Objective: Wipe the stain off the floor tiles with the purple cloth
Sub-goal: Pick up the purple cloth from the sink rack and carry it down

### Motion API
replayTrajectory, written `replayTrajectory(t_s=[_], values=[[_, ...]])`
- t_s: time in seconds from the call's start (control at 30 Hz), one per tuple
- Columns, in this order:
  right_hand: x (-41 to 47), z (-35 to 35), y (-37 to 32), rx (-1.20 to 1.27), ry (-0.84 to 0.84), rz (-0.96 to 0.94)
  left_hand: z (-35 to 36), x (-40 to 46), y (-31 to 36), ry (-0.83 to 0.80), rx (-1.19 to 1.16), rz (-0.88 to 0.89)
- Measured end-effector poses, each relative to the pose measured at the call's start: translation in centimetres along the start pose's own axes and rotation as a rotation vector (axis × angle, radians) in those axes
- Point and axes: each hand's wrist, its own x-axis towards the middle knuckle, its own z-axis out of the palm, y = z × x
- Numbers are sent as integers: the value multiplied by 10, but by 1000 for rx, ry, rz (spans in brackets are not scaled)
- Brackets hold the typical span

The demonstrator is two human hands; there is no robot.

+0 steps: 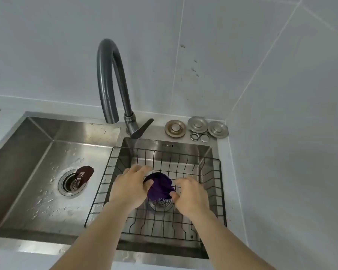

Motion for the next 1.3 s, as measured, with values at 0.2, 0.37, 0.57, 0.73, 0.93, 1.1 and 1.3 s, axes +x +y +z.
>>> replayTrajectory(t_s=[0.2,0.37,0.57,0.73,0.93,1.1,1.3], values=[[20,20,0,24,1,10,23,19,-2,3,-148,-109],[22,18,4,93,60,33,19,21,1,9,-194,-166],[12,-9,-7,214,129,-54,2,8,7,-73,-147,-115],[-10,-41,-29,331,185,-137,-4,-25,10,-91,-108,-5],[-67,-79,-66,352,314,-231,-43,-73,14,163,-104,141],[-116,-124,-89,239,423,-225,-101,-120,5,295,-159,161],[-186,-167,-127,237,512,-266,-172,-187,1,308,-456,249]])
